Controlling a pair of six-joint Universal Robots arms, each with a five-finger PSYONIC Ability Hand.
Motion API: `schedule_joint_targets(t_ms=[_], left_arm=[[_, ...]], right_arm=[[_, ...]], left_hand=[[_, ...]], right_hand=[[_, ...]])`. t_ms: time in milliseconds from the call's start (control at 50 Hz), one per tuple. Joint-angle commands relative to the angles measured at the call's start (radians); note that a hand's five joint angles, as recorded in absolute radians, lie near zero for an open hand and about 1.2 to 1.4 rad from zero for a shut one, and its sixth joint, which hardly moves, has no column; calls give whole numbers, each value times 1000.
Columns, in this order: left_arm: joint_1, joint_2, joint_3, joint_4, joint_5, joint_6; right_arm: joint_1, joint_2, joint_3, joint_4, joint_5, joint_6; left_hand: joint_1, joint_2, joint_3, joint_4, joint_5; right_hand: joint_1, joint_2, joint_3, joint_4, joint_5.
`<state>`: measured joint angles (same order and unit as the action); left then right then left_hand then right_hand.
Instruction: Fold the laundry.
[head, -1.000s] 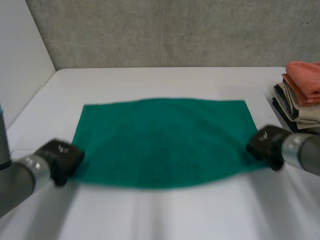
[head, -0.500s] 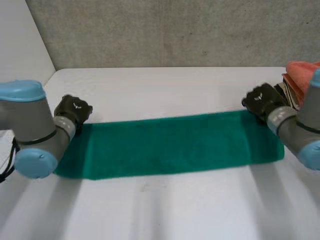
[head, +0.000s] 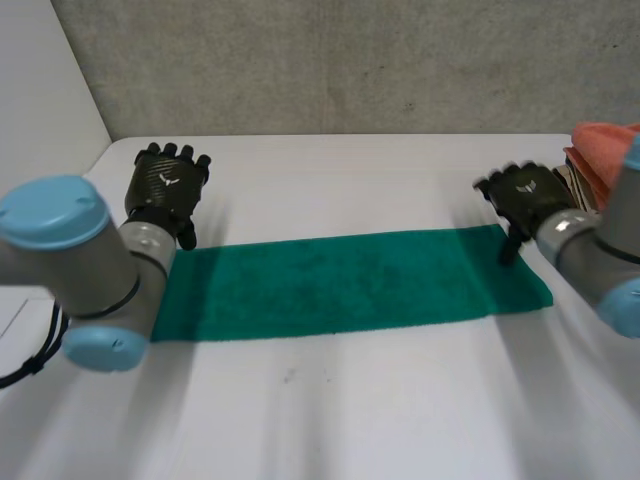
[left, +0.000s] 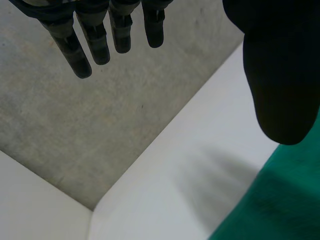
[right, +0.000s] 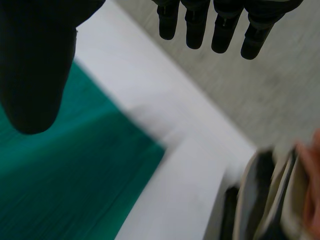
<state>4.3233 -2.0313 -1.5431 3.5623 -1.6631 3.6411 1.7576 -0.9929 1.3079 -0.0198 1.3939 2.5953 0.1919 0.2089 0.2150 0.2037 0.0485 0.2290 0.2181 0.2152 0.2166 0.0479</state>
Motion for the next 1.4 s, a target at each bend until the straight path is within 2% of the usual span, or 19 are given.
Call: schedule_joint_targets(t_ms=[20, 100, 160, 280, 340, 440, 520, 680, 740, 820, 920, 1060, 1140, 1220, 1320, 1340, 1360, 1380, 1400], left_arm=[[6, 137, -205, 95, 153, -245], [13, 145, -250, 110, 304, -404], [12, 148, -253, 112, 345, -423], [7, 154, -256, 112, 344, -423], [6, 161, -258, 110, 344, -423], [6, 197, -264, 109, 341, -423], [7, 233, -265, 102, 339, -437], [4, 289, -267, 98, 339, -440], [4, 302, -267, 98, 339, -440], [10, 322, -264, 98, 338, -438], [24, 367, -261, 99, 338, -438], [64, 457, -267, 96, 332, -440], [78, 477, -290, 79, 309, -447], [88, 477, -310, 75, 301, -449], [93, 470, -331, 76, 302, -449], [93, 468, -333, 76, 302, -449], [93, 467, -333, 76, 302, -449], [93, 465, -333, 76, 302, -449], [93, 462, -333, 76, 302, -449]], right_arm=[[-145, -43, 163, 120, -151, -50], [-168, -39, 186, 107, -184, -73], [-176, -27, 186, 84, -187, -78], [-175, 16, 180, 29, -181, -84], [-179, 36, 172, -5, -177, -86], [-199, 34, 168, -28, -165, -96], [-263, 19, 183, -31, -135, -132], [-380, -71, 194, -26, -29, -337], [-385, -81, 194, -32, -9, -365], [-299, -102, 192, -40, -30, -328], [-59, -127, 162, -147, -122, -181], [229, -132, 140, -311, -222, -92], [451, -57, 139, -380, -294, -77], [578, 52, 130, -417, -341, -87], [648, 155, 94, -428, -340, -80], [649, 166, 87, -428, -331, -80], [649, 171, 80, -420, -323, -80], [646, 168, 76, -413, -300, -69], [646, 162, 80, -410, -282, -66]], left_hand=[[-11, -28, -34, -23, -42], [13, -4, -10, 1, -18], [16, -1, -7, 4, -15], [22, 5, -1, 10, -10], [22, 5, -1, 10, -10], [22, 5, -1, 10, -10], [22, 5, -1, 10, -10], [22, 5, -1, 10, -10], [22, 5, -1, 10, -10], [22, 5, -1, 10, -10], [22, 5, -1, 10, -10], [19, 2, -4, 7, -12], [16, -1, -7, 4, -15], [13, -4, -10, 1, -18], [10, -7, -13, -2, -21], [10, -7, -13, -2, -21], [10, -7, -13, -2, -21], [10, -7, -13, -2, -21], [7, -10, -16, -5, -24]], right_hand=[[99, 110, 113, 111, 105], [199, 210, 213, 212, 206], [211, 222, 225, 224, 218], [346, 357, 359, 358, 352], [1165, 1176, 1179, 1177, 1171], [1167, 1178, 1181, 1180, 1174], [1167, 1178, 1181, 1180, 1174], [1167, 1178, 1181, 1180, 1174], [1167, 1178, 1181, 1180, 1174], [1167, 1178, 1181, 1180, 1174], [1167, 1178, 1181, 1180, 1174], [1167, 1178, 1181, 1180, 1174], [1167, 1178, 1181, 1180, 1174], [1167, 1178, 1181, 1180, 1174], [1167, 1178, 1181, 1180, 1174], [1093, 1104, 1106, 1105, 1099], [781, 792, 795, 793, 788], [272, 283, 286, 285, 279], [180, 191, 194, 192, 186]])
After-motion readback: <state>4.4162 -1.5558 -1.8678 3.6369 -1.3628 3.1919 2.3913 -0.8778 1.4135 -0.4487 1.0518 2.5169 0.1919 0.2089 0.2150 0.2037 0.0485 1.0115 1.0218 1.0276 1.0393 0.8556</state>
